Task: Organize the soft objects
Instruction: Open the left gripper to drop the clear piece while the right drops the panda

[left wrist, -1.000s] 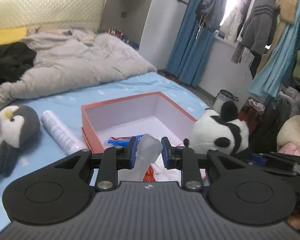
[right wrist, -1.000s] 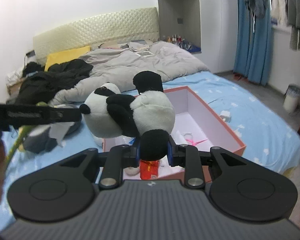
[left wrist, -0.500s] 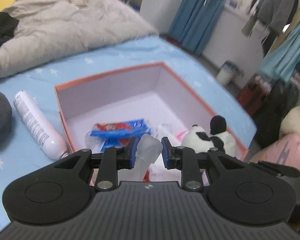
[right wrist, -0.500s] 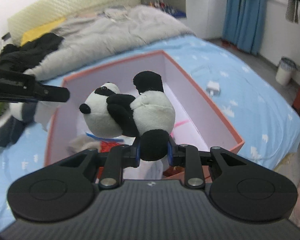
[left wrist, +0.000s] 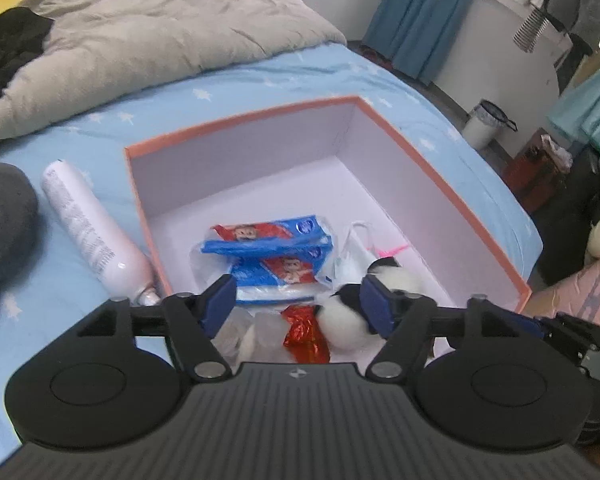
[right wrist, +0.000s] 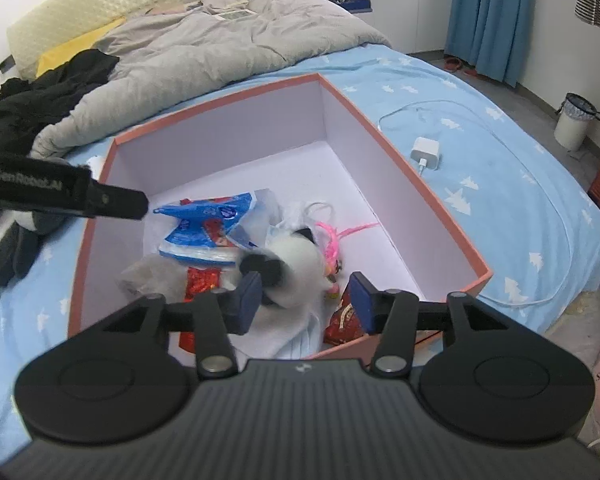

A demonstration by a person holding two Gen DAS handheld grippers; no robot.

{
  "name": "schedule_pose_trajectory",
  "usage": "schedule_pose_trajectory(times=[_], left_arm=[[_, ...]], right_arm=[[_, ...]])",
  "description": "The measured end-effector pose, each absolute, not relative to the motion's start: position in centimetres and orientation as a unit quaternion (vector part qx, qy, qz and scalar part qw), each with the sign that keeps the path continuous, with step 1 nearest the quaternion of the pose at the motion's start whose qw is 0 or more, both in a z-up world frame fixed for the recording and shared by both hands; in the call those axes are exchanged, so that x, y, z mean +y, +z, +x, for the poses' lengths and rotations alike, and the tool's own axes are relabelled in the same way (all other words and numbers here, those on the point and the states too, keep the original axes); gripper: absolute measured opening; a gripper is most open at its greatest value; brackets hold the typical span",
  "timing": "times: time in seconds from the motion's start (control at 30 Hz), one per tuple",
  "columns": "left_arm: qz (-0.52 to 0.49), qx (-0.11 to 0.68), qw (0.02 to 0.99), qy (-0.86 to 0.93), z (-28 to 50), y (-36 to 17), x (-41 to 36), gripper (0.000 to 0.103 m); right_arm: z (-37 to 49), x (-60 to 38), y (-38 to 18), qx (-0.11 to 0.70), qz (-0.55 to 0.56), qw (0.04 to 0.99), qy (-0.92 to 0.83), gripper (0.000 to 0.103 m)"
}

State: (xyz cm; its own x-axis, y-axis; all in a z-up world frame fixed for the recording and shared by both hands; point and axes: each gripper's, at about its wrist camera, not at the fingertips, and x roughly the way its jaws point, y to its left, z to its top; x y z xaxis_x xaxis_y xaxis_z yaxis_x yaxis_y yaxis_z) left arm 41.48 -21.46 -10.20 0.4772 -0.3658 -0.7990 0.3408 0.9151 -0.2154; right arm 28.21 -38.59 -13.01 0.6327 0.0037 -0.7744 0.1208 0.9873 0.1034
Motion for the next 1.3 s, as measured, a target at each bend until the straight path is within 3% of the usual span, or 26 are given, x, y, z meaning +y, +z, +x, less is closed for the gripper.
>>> schedule_pose_trajectory(times=[0.47, 0.93, 1.3], left_arm=[[0.012, 0.397, 0.891, -0.221, 34.2, -1.4, -18.5, 0.098], [0.021, 0.335, 0.911, -0.237, 23.8, 3.0, -15.1, 0.101], [0.012, 0.314, 0.919, -0.236, 17.9, 3.3, -13.6, 0.101]], right_arm=[[22.4, -37.3, -6.9, 0.346, 0.076, 0.935, -0.024, 0.052], [15.0, -35.0, -1.8, 0.29, 0.077, 0.954, 0.004, 0.052], [10.7, -34.3, -1.3, 0.275, 0.088, 0.957, -0.003, 0.052]])
